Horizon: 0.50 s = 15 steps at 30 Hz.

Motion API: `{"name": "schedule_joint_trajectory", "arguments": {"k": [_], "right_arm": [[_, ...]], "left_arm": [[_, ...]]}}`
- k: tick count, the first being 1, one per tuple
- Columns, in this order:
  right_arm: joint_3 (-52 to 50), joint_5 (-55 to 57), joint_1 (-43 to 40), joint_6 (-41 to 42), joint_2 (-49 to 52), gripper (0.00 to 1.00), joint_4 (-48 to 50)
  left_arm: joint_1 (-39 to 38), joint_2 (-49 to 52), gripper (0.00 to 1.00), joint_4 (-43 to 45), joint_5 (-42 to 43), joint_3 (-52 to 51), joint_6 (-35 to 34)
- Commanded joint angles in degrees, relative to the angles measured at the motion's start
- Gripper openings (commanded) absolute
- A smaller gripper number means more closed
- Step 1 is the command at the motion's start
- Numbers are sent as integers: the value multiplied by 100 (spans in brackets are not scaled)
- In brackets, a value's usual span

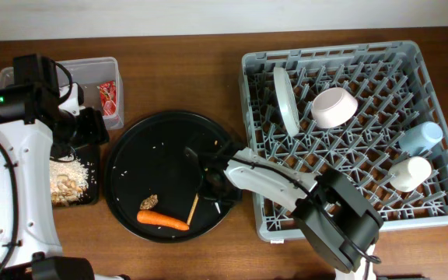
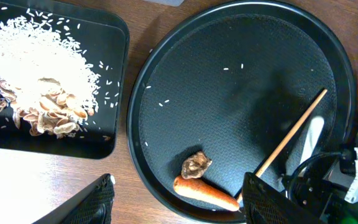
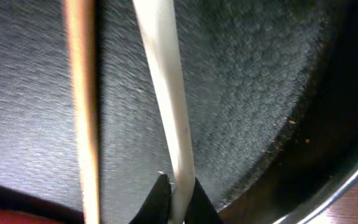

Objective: Sort waste into correct bins and load items into the dishwasher rack
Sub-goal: 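Lift the fork and place it into the rack with the right gripper, then grasp the wooden chopstick on the round tray with the right gripper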

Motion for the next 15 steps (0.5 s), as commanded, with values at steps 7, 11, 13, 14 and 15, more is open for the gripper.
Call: {"name": "schedule_joint_trajectory", "arguments": {"k": [7, 11, 13, 14, 15], "right_arm": [[649, 986, -129, -1528, -994, 4, -931], [931, 1250, -542, -2251, -1860, 4, -1709], [929, 1390, -918, -2295, -1963, 4, -2079], [863, 1384, -1054, -2345, -1932, 4, -2159], [748, 1375, -1123, -2400, -1904, 4, -2177]], "left_arm": [[2, -28, 65, -2, -39, -22, -52], [2, -28, 65, -2, -39, -22, -52], [2, -28, 65, -4, -39, -22, -55], [2, -28, 65, -4, -39, -22, -55], [2, -28, 65, -4, -39, -22, -55]]}}
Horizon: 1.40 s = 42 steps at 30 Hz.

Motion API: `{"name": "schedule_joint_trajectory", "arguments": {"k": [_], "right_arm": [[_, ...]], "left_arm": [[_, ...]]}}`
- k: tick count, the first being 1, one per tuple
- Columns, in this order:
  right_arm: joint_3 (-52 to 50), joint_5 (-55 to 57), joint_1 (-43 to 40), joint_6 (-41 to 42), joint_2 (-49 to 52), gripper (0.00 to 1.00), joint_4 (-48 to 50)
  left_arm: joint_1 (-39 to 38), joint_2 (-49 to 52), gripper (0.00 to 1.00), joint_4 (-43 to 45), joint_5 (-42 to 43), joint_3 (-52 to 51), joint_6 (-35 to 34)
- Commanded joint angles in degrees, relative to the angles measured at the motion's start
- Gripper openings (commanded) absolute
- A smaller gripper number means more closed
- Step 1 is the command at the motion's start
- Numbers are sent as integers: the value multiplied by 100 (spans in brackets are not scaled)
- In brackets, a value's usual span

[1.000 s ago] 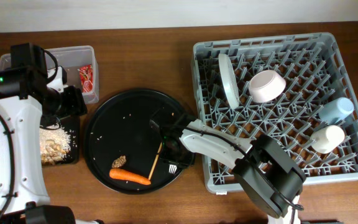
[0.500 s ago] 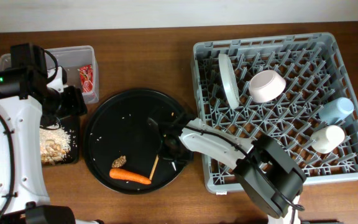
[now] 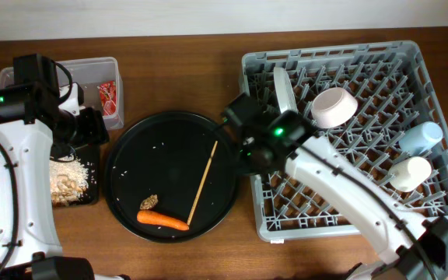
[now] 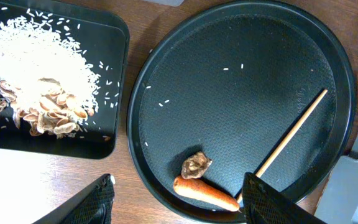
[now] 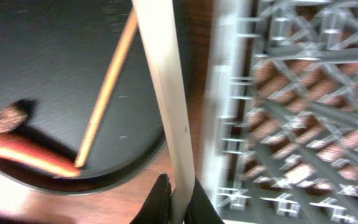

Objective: Sort waste into correct bins and load items into the dishwasher rack
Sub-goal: 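Grasp the wooden chopstick on the round tray with the right gripper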

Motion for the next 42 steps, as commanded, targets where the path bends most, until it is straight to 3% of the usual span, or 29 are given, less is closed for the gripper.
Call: {"name": "schedule_joint_trajectory", "arguments": {"k": [1, 6, 16, 17, 18, 19, 23, 26, 29, 30, 31, 32, 35, 42], "right_arm": [[-302, 199, -238, -251, 155, 4, -74], [-942, 238, -262, -245, 205, 4, 295], [-1080, 581, -262, -179, 236, 5, 339], [-1108, 605, -262, -76, 240, 8, 343], [-1123, 603, -260, -76, 240, 20, 363], [-1126, 603, -260, -76, 240, 23, 363], [-1128, 603, -260, -76, 240, 30, 380], [-1119, 601, -260, -76, 236, 30, 411], [-492, 540, -238, -79, 66, 34, 208], [-205, 365, -199, -81, -4, 42, 225], [140, -33, -74, -79, -26, 66, 439], [177, -367, 28, -79, -24, 68, 743], [175, -651, 468, 350, 352, 68, 1327], [175, -544, 1211, 1631, 2437, 67, 1742]], "left_arm": [[2, -28, 65, -2, -42, -22, -55], [2, -28, 65, -7, -42, -22, -55], [2, -28, 65, -22, -44, -22, -52], [2, -28, 65, -20, -44, -22, -52], [4, -28, 65, -20, -44, -22, -52], [2, -28, 65, -22, -44, -22, -52], [2, -28, 65, -22, -42, -22, -52], [2, -28, 65, -24, -44, -22, -55], [4, -28, 65, -17, -42, -22, -55], [2, -28, 65, -4, -42, -22, -52], [2, -28, 65, -4, -42, -22, -52], [2, -28, 65, -4, -42, -22, -55], [2, -28, 65, -2, -42, -22, -52], [2, -28, 66, -4, -42, -22, -55]]}}
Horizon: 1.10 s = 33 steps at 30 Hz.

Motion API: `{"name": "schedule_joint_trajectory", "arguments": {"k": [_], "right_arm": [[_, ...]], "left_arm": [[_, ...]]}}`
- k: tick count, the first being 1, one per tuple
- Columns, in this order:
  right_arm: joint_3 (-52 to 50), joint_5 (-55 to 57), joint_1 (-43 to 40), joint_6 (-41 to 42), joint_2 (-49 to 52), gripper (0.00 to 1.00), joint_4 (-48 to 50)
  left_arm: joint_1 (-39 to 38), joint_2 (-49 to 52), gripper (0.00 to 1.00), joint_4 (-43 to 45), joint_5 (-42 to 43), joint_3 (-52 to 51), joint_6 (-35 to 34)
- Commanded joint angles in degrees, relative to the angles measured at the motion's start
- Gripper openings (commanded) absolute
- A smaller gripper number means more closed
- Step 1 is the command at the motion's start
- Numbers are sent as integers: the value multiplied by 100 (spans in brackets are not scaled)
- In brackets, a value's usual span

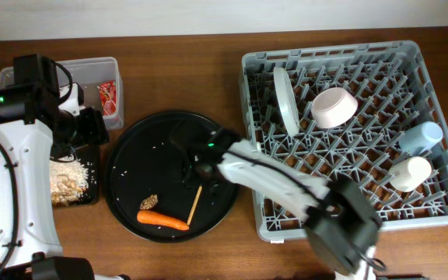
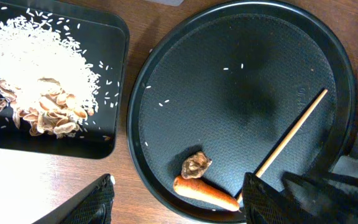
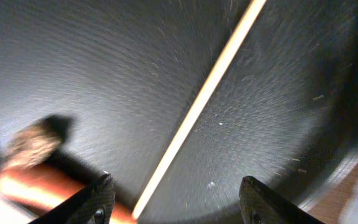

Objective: Sort waste into correct bins and load items into the dishwasher rack
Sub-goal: 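Grasp the wooden chopstick on the round tray with the right gripper, then lay the chopstick into the rack's left side with the right gripper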

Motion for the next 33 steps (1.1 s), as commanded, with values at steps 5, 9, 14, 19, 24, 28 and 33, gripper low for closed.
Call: {"name": "schedule_joint_trajectory", "arguments": {"k": [5, 9, 14, 19, 24, 28, 33], "right_arm": [[31, 72, 116, 629, 885, 45, 57], [28, 92, 116, 629, 903, 12, 15], [57, -85, 114, 629, 890, 4, 15], [688, 166, -20, 280, 525, 4, -463], [1196, 1257, -437, -533, -295, 4, -1886], [1196, 1274, -813, -949, -710, 4, -2618], [1158, 1257, -1377, -1078, -732, 4, -3097]], "left_arm": [[2, -28, 66, -4, -39, -17, -55], [2, -28, 65, -7, -37, -17, -55], [2, -28, 65, -4, -39, -17, -55], [2, -28, 65, -4, -42, -17, -52], [4, -28, 66, -4, -42, -17, -52], [2, -28, 65, -4, -42, -17, -52], [4, -28, 65, -4, -42, -17, -52]]}}
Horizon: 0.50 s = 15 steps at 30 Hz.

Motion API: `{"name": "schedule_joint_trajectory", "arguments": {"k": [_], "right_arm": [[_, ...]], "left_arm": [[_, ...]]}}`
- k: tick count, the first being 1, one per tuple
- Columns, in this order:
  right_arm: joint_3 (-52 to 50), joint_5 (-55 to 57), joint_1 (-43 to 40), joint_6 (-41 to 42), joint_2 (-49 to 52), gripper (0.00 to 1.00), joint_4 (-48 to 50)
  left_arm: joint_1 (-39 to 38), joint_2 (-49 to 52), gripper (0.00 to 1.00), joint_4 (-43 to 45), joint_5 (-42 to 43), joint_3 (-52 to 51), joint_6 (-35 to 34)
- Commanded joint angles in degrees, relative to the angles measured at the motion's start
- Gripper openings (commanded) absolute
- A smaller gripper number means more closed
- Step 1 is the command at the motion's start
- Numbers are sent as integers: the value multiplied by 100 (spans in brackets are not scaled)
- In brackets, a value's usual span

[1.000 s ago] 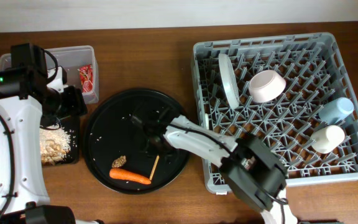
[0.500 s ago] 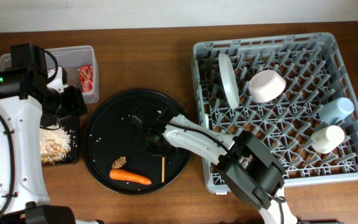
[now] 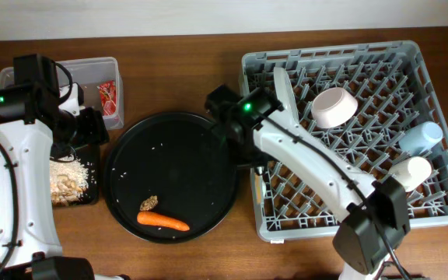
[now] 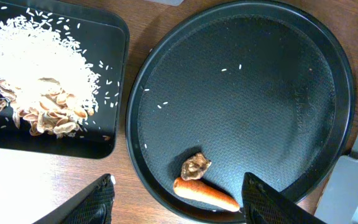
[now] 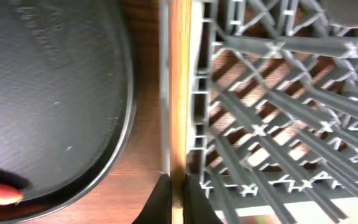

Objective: Sort waste into correct bins and load items into the dishwasher rack
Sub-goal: 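Lay the chopstick into the rack's left side with the right gripper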

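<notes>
In the right wrist view my right gripper point(image 5: 178, 180) is shut on a wooden chopstick point(image 5: 179, 93). The chopstick runs along the left edge of the grey dishwasher rack point(image 5: 260, 124), beside the round black tray point(image 5: 48, 93). Overhead, the right arm sits between the tray point(image 3: 169, 148) and the rack point(image 3: 341, 194). An orange carrot point(image 3: 163, 222) and a brown food scrap point(image 3: 148, 201) lie at the tray's near side. High above the tray my left gripper point(image 4: 178, 178) hangs open, with the carrot point(image 4: 205, 195) and scrap point(image 4: 196, 165) below it.
A black rectangular tray point(image 3: 72, 194) with rice and shells lies at the left. Behind it is a clear bin point(image 3: 103, 93) with a red wrapper. The rack holds a white plate point(image 3: 286, 99), a white bowl point(image 3: 334, 106), a blue cup point(image 3: 421, 138) and a white cup point(image 3: 411, 173).
My right gripper was open over the chopstick lying on the round tray. It is now shut on that chopstick, holding it at the rack's left edge. The left arm is unchanged.
First my right gripper was shut on a white utensil lying on the tray beside the chopstick. Then it held that utensil up near the rack. Later it was open and bare over the tray. Now it holds the chopstick by the rack, and the tray keeps only carrot and scrap.
</notes>
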Motion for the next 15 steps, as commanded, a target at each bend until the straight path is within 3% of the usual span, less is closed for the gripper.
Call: {"name": "schedule_joint_trajectory", "arguments": {"k": [1, 6, 12, 13, 15], "right_arm": [[35, 127, -367, -227, -136, 4, -138], [-254, 90, -721, -590, -138, 4, -144], [-1121, -175, -730, -892, -140, 6, 605], [-1113, -192, -730, -892, -140, 32, 610], [-1088, -192, -730, -892, -184, 39, 584]], "left_arm": [[4, -28, 65, -4, -44, -17, -52], [2, -28, 66, -4, -44, -17, -52], [2, -28, 66, 0, -44, -17, -52], [2, -28, 66, -2, -42, -17, -55], [2, -28, 66, -2, -42, -17, -55]]}}
